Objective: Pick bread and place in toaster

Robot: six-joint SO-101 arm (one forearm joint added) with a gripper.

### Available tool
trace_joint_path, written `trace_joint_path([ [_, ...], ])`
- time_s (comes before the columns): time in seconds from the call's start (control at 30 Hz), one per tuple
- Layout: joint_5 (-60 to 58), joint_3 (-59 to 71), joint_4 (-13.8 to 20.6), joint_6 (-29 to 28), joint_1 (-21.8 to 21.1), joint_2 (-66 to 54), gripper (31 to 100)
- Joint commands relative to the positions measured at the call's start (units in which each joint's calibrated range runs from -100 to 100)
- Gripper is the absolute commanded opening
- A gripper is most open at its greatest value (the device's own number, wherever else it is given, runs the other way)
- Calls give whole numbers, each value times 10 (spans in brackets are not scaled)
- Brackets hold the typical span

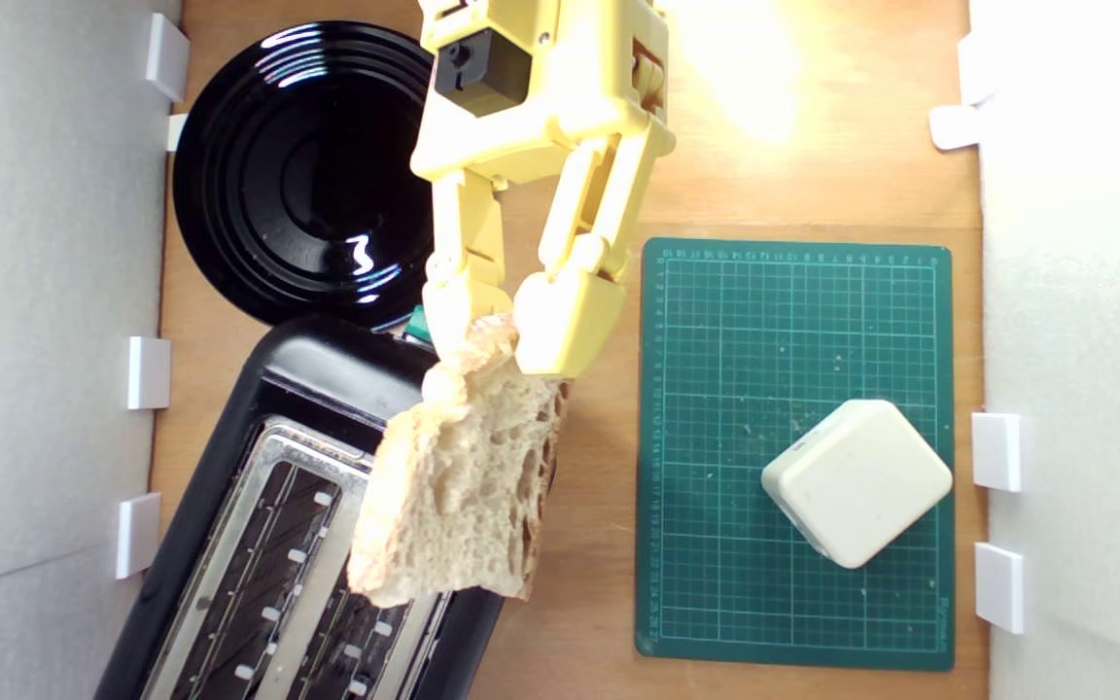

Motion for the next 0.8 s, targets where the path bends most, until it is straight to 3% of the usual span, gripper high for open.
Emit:
trace_joint_path([
  [0.0, 18, -79, -3, 20, 26, 8, 551],
  [0.5, 86, -174, -3, 155, 130, 91, 551],
  [0.67, 88, -175, -3, 168, 144, 102, 551],
  [0.77, 147, -205, -3, 172, 148, 110, 551],
])
